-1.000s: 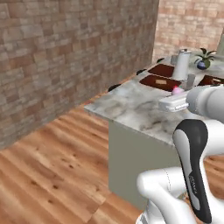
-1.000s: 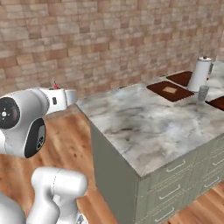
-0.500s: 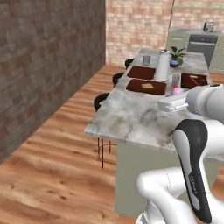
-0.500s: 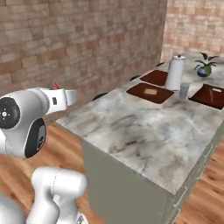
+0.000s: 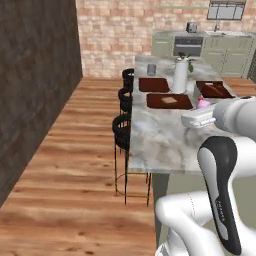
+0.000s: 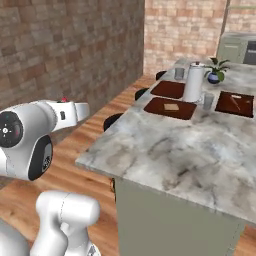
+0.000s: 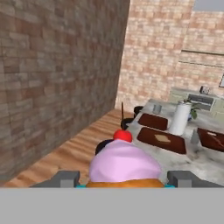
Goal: Take the cupcakes from the fridge and place them on the empty tray on the dining counter.
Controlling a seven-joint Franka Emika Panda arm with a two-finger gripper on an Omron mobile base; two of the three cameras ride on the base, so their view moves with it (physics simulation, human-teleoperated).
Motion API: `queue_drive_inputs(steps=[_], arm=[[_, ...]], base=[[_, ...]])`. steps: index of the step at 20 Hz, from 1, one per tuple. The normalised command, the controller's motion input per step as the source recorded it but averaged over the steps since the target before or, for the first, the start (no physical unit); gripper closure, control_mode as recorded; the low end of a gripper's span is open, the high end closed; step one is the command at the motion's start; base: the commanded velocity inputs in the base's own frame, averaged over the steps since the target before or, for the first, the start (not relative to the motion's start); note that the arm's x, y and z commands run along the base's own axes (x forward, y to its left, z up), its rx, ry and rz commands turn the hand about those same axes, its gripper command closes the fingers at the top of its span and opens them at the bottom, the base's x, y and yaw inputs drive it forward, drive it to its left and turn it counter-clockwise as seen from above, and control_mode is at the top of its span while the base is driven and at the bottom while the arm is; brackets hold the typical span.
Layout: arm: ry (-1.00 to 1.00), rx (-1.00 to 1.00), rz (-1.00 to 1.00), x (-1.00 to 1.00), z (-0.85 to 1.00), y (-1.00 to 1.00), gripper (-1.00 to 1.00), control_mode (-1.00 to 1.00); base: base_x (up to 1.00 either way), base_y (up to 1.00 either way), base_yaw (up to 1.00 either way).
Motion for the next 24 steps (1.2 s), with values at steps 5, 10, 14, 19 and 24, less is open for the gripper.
queue_drive_inputs(steps=[5,10,14,19,24], arm=[[0.00,0.00,0.00,0.00,0.00,0.00,1.00,1.00],[0.00,0.00,0.00,0.00,0.00,0.00,1.00,1.00],[0.00,0.00,0.00,0.00,0.00,0.00,1.00,1.00],[0.00,0.00,0.00,0.00,0.00,0.00,1.00,1.00],[0.00,0.00,0.00,0.00,0.00,0.00,1.00,1.00]], base=[[0.02,1.00,-0.35],[0.02,1.00,-0.33],[0.02,1.00,-0.29],[0.25,0.85,-0.32],[0.51,0.56,-0.31]])
